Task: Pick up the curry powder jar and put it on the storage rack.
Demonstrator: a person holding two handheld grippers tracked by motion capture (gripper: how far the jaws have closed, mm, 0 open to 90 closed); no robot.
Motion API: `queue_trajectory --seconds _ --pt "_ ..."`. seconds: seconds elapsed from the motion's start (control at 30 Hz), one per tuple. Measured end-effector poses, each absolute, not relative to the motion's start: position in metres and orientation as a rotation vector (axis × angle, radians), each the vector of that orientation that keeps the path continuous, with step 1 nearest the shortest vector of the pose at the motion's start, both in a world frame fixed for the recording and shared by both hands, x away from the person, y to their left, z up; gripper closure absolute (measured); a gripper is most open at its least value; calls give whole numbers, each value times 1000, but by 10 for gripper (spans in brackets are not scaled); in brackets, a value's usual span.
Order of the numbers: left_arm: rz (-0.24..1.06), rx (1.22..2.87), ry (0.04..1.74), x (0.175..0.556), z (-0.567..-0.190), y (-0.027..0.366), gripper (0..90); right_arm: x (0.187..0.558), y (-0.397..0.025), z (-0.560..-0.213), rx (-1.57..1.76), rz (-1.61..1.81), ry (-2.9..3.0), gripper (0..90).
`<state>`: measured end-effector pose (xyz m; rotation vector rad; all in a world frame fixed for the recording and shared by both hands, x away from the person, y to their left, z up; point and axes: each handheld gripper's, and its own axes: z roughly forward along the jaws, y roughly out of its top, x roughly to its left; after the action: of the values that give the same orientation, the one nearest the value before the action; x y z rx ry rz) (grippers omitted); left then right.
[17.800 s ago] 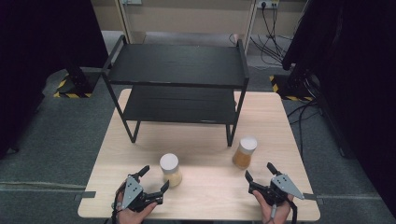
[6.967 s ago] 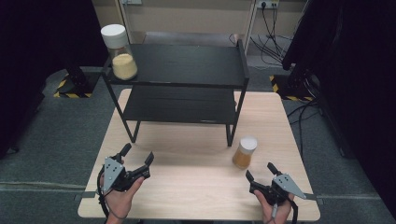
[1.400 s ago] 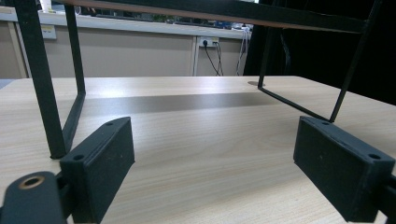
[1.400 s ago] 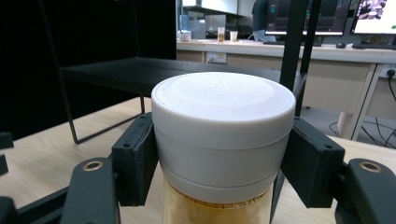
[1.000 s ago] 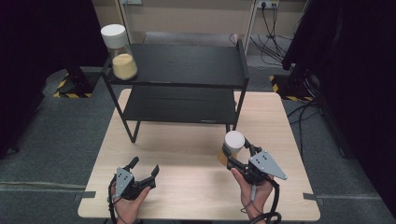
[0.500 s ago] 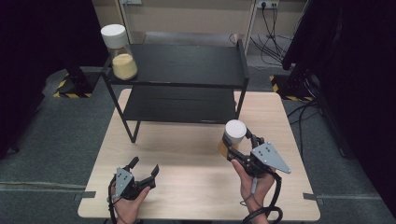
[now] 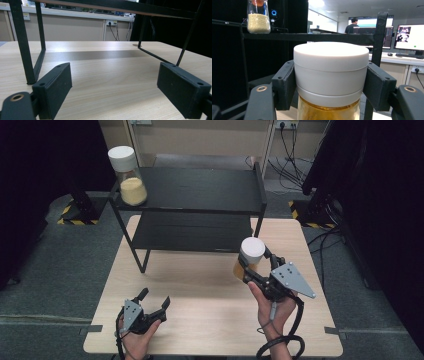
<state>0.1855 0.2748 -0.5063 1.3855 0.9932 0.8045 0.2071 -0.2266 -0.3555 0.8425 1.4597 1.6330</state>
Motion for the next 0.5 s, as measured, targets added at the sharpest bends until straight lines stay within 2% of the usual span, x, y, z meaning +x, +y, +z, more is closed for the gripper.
queue_trajectory --seconds 0.5 --pt "803 1381 995 186 -507 275 116 213 -223 -338 835 1643 1434 340"
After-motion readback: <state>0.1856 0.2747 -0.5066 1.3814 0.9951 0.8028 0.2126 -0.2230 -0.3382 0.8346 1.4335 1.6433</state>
